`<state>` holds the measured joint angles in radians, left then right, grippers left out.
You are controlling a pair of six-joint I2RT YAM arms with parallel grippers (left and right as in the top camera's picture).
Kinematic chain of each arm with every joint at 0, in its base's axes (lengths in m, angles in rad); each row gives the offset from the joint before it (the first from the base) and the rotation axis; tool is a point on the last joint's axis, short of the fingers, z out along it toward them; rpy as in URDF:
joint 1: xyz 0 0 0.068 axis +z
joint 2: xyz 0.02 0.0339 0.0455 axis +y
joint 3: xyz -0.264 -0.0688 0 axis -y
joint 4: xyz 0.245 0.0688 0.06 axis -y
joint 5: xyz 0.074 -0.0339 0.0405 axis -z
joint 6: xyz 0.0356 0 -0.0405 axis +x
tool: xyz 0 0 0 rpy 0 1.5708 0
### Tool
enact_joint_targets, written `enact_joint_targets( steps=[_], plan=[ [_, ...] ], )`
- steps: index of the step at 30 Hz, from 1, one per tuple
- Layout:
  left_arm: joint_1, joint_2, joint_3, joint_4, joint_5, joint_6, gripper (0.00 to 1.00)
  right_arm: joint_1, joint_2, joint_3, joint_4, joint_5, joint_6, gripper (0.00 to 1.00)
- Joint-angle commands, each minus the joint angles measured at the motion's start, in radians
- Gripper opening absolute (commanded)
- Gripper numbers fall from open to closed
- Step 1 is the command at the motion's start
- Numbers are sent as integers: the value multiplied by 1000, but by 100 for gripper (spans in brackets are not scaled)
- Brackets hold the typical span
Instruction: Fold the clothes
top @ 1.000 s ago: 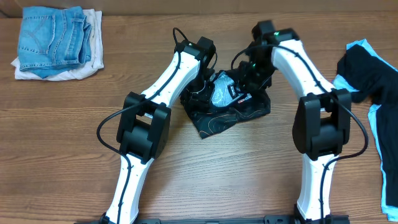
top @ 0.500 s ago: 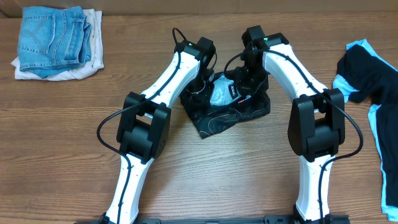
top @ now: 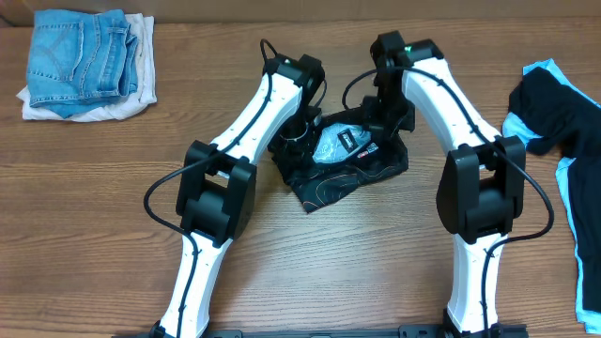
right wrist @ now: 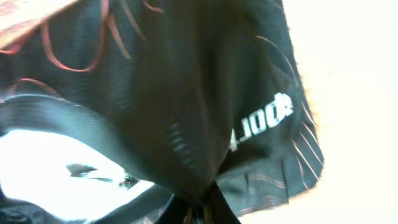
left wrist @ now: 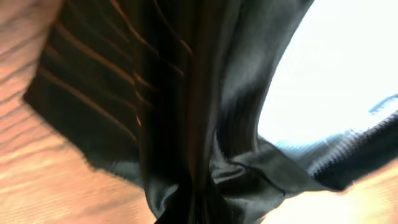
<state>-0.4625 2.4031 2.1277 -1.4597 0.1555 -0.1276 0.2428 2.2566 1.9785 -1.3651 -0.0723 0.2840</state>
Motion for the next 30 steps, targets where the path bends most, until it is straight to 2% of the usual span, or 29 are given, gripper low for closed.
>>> enact_joint_targets(
  steps=[1, 9, 22, 27, 30],
  plan=[
    [4, -11, 63, -49, -10, 23, 4, -3, -11, 64, -44, 13, 5, 4],
    [4, -11, 71, -181, -9, 51, 4, -34, -13, 74, -190, 36, 5, 4],
    [3, -11, 71, -217, 6, 107, 6, -129, -13, 68, -330, 86, -3, 4],
    [3, -11, 70, -231, 43, 140, 12, -126, -13, 63, -330, 86, -3, 4],
    [1, -11, 69, -231, 98, 175, 19, -126, -13, 63, -330, 86, -3, 4]
  ],
)
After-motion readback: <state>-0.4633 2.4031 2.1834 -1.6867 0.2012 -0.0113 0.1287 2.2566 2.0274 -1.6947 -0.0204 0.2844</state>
